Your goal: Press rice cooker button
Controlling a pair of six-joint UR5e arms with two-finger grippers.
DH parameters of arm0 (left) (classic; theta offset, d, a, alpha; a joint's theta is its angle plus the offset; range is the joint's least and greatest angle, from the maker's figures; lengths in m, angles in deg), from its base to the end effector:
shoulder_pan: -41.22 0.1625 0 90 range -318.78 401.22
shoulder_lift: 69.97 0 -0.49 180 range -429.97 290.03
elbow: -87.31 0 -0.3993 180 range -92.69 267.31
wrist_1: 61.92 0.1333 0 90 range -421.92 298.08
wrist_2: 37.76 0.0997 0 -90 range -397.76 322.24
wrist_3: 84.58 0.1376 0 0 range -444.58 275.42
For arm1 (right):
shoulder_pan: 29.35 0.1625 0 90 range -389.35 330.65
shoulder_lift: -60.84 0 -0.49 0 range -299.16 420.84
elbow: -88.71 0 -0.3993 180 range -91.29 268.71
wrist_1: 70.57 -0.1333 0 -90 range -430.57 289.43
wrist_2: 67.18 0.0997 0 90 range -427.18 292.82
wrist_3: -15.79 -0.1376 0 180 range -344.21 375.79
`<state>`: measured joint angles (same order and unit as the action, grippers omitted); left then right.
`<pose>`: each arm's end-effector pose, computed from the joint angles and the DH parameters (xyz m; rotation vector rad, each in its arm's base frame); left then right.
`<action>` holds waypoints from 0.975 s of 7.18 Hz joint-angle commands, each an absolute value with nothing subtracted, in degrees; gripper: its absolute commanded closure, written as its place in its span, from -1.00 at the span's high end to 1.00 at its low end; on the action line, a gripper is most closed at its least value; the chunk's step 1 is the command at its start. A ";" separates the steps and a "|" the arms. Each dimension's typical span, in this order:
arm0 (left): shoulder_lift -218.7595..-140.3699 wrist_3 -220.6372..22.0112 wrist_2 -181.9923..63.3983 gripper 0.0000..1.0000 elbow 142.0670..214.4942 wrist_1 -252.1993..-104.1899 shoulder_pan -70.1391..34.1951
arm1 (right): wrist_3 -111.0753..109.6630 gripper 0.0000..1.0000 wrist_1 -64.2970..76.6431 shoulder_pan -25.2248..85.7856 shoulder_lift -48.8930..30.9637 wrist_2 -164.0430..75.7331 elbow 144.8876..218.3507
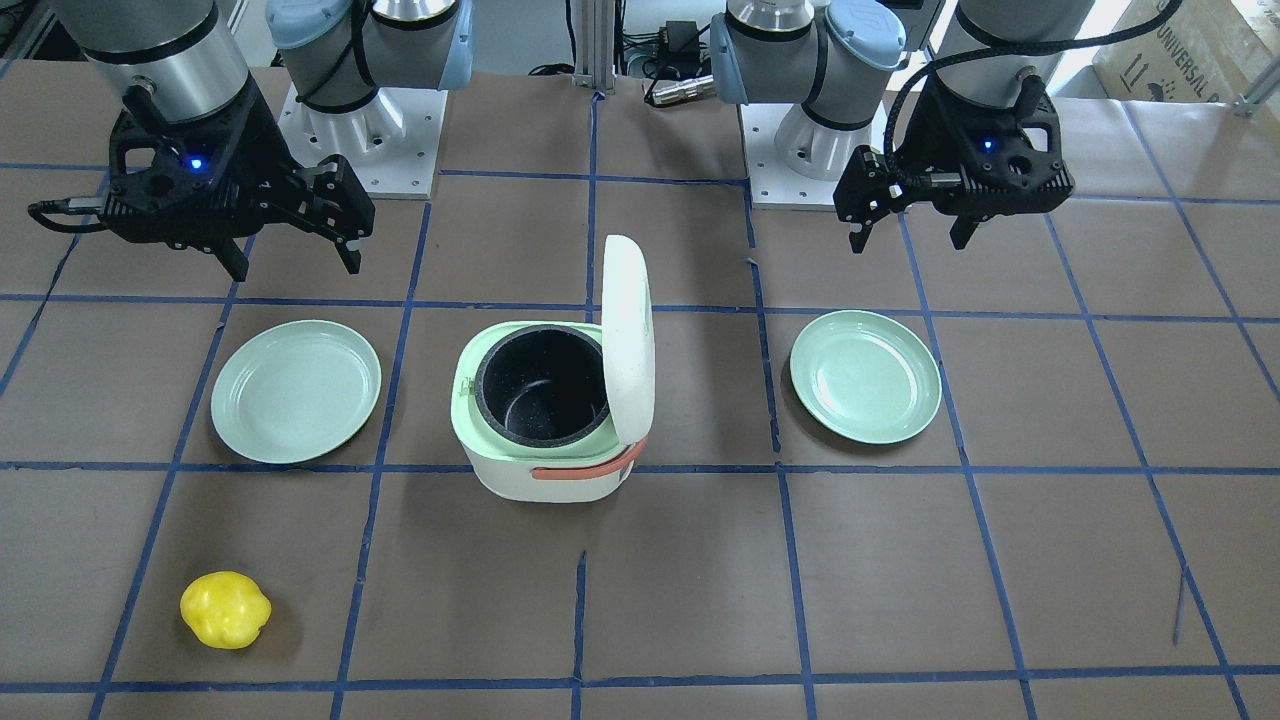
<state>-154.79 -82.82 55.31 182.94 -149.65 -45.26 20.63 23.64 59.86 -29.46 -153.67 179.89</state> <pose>-0.0975 -0.4659 0.5132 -0.0487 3.0859 -0.0452 0.1348 -0.5061 0.5150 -0.1116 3.0798 -0.0941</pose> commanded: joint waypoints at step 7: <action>-154.78 -82.82 55.31 1.00 182.94 -149.63 -45.26 | 20.54 0.97 23.38 59.86 -29.68 -153.75 180.03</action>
